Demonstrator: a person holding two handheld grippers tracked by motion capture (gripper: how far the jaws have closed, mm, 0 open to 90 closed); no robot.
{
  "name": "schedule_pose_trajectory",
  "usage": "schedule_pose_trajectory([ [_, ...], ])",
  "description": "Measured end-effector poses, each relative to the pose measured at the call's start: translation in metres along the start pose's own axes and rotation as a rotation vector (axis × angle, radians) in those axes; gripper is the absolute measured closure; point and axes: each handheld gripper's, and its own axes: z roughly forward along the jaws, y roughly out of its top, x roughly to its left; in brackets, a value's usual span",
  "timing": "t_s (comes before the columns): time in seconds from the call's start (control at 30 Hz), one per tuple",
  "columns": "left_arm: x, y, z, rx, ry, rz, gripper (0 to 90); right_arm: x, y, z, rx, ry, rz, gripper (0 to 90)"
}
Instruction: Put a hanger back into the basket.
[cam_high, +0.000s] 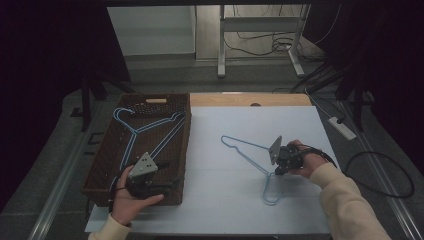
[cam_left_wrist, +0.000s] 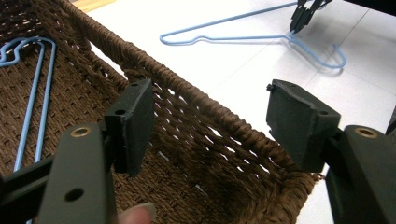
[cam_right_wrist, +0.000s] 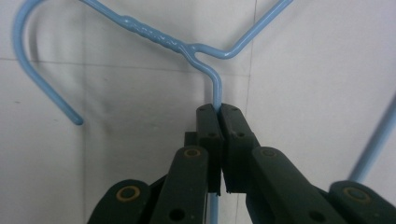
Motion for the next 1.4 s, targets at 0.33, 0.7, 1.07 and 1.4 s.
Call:
schedule_pose_trajectory([
  [0.33, -0.006, 0.005, 0.003, -0.001, -0.007, 0.020, 33.7, 0.015, -0.003, -0.028, -0.118, -0.017, 0.011, 88.3],
  [0.7, -0.015, 0.014, 0.005, -0.010, -0.020, 0.046, 33.7, 0.022, -0.010, -0.045, -0.189, -0.020, 0.029, 88.4],
  [1.07, -0.028, 0.030, 0.016, -0.011, -0.054, 0.088, 33.6, 0.029, -0.008, -0.067, -0.233, -0.040, 0.017, 88.5],
  [1.4, -0.047, 0.047, 0.039, 0.021, -0.101, 0.117, 33.1, 0.034, -0.010, -0.074, -0.258, -0.028, 0.017, 88.6],
])
